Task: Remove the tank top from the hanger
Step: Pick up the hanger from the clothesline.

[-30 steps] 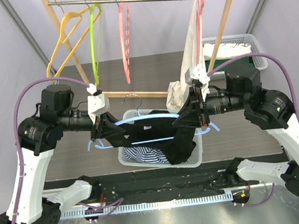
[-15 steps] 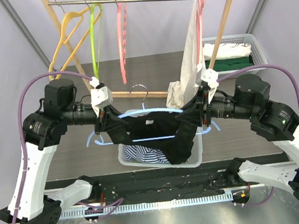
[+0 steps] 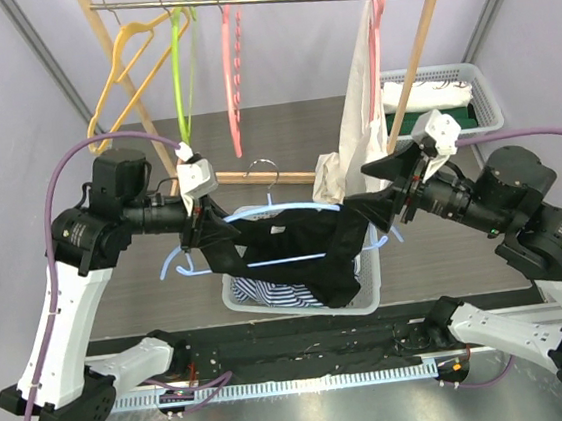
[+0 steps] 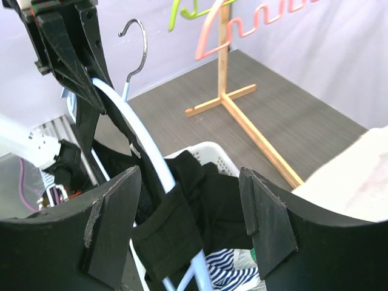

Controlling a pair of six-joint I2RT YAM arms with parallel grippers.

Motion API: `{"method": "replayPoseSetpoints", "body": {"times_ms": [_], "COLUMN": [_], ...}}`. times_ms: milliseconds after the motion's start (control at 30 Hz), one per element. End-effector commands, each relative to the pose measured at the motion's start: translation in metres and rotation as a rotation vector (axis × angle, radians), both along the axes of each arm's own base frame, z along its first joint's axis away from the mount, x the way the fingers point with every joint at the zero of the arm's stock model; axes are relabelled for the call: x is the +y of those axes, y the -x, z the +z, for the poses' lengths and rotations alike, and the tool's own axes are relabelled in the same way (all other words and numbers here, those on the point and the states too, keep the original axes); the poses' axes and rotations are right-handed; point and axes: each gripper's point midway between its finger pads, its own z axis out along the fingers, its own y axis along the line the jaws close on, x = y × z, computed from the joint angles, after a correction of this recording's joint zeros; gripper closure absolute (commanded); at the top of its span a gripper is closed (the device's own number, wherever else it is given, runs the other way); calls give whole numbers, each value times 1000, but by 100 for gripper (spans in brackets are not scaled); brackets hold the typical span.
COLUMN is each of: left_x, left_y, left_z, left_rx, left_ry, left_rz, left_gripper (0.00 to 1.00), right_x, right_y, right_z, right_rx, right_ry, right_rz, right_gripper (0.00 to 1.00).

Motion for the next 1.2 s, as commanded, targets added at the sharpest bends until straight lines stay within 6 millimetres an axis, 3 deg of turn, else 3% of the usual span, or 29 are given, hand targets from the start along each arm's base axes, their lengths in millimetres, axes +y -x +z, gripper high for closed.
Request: {"method": "replayPoseSetpoints", "body": {"times_ms": [0, 67, 200, 267, 300, 400, 600, 867, 1167], "left_x": [0, 5, 17, 21, 22, 19, 21, 19, 22], "left_y": [-20, -37, -71, -78, -77, -69, -66, -65, -60], "left_z": [26, 40, 63, 74, 78, 77, 66, 70, 57], "left_rx": [-109, -183, -331, -383, -393, -373, -347, -356, -339], "left_ry": [21, 9, -36, -41, -37, -22, -31, -15, -29], "left_rz": [70, 152, 292, 324, 323, 294, 295, 294, 292], "left_gripper": [100, 100, 100, 100, 100, 100, 100, 100, 100], "right_x": [-20, -21, -16, -11, -7, -11, -32, -13, -7], "right_y": [4, 7, 7, 5, 0, -16, -59, -74, -84], "right_z": [44, 42, 18, 11, -3, -17, -40, -49, -39], "right_rx": [-78, -44, 62, 100, 150, 192, 296, 332, 311], "right_ry": [-120, -135, -137, -155, -160, -193, -224, -220, -220], "right_rz": [-76, -73, -72, -71, -84, -177, -470, -459, -464], "right_gripper": [27, 29, 30, 30, 30, 30, 29, 30, 36]}}
